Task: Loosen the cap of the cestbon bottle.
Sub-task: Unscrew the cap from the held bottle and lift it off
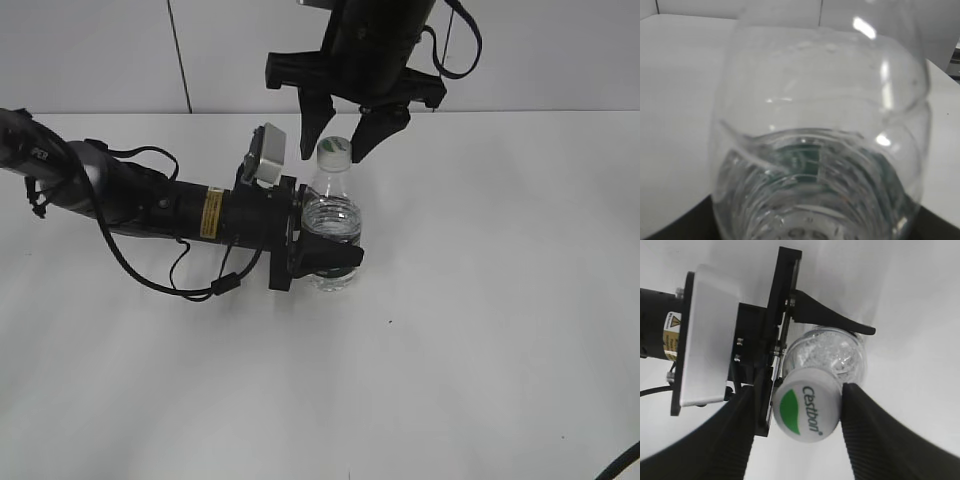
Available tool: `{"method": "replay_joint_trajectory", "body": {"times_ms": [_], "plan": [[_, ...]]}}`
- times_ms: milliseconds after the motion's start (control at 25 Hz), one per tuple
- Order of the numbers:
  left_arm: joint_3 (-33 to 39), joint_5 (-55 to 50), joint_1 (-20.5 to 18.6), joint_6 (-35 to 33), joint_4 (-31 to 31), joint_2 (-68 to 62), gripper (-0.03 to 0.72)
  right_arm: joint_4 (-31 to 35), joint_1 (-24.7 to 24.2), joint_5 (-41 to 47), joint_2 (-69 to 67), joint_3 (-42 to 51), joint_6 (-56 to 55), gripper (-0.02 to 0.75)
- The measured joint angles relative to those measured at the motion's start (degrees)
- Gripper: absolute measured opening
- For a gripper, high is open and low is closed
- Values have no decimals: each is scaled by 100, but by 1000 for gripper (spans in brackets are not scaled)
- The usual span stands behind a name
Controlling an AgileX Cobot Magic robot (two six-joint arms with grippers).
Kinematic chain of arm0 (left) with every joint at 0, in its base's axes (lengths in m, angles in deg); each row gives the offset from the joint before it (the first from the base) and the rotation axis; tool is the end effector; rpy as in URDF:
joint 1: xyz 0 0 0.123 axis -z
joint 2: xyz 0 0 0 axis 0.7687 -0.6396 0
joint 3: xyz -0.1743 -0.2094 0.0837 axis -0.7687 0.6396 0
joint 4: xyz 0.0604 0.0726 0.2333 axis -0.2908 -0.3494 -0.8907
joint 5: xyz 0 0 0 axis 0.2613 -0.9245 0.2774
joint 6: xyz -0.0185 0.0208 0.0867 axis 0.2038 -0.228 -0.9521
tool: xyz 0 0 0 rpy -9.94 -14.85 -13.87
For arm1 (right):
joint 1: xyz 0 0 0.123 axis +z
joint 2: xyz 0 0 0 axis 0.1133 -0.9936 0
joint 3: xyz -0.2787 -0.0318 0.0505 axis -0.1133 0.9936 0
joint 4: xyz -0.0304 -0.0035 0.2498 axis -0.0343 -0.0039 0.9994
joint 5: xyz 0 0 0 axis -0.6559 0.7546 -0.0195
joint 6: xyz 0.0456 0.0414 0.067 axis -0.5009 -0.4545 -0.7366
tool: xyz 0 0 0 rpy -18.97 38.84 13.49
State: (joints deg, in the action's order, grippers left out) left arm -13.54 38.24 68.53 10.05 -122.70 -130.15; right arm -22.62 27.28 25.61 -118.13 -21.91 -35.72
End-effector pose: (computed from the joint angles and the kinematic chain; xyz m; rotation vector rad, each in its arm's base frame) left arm 0.3838 -0.2154 0.0651 1.3683 1.4513 -1.1374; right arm 0.3672 0.2668 0.2642 -0.4053 2.9126 0.4463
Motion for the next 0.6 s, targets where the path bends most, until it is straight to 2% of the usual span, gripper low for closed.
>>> {"method": "replay_joint_trajectory", "body": {"times_ms": [160, 360, 600], "plan": [[0, 0, 0, 0, 5, 0, 402, -40, 11, 0, 0, 0, 12, 403], [0, -4, 0, 0, 5, 0, 402, -105, 11, 6, 0, 0, 25, 304], [0, -11, 0, 0, 16, 0, 402, -111, 11, 15, 0, 0, 161, 304]]}}
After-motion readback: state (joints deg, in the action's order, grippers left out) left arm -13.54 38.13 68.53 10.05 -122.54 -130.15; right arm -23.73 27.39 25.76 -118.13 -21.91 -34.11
